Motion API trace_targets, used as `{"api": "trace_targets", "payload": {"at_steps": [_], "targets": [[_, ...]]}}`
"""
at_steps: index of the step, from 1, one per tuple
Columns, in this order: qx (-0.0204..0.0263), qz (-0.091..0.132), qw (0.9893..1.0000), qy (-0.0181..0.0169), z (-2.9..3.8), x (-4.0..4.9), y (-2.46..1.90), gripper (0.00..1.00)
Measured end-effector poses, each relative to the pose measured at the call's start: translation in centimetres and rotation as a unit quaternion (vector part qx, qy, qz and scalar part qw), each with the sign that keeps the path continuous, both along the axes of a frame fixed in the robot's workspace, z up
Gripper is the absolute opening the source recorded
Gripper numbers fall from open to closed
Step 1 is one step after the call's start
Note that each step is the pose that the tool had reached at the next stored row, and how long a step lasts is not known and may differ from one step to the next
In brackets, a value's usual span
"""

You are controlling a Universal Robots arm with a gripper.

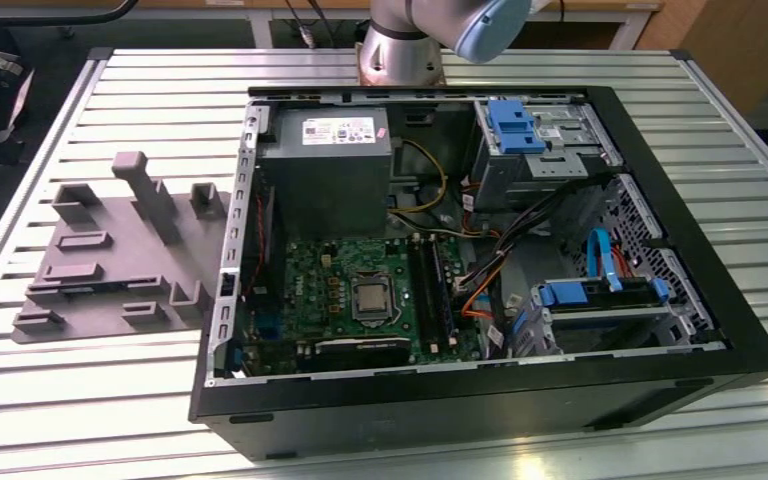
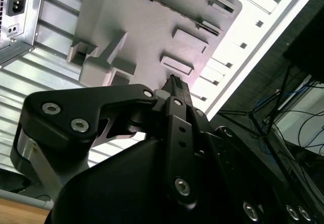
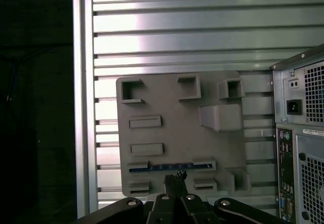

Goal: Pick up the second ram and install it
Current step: 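Pick up the second ram and move it above second insertion slot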

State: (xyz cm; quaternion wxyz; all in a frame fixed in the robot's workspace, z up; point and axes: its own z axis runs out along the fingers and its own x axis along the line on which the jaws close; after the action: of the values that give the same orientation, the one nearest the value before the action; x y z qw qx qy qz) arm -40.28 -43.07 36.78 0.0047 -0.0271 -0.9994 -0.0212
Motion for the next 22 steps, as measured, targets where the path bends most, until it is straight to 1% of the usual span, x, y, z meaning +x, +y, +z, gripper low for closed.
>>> {"api": "trace_targets", "payload": {"at_steps": [5, 8, 13, 18, 22], "targets": [[0.0000, 0.003, 1.0000, 0.0000, 0.00, -0.02, 0.00, 0.11], [0.0000, 0.018, 0.9998, 0.0000, 0.00, -0.03, 0.00, 0.11], [0.0000, 0.050, 0.9987, 0.0001, 0.01, -0.07, 0.00, 0.11], [0.0000, 0.067, 0.9978, 0.0000, 0.00, -0.14, 0.00, 0.11], [0.0000, 0.081, 0.9967, 0.0000, -0.01, -0.20, 0.00, 0.11]]}}
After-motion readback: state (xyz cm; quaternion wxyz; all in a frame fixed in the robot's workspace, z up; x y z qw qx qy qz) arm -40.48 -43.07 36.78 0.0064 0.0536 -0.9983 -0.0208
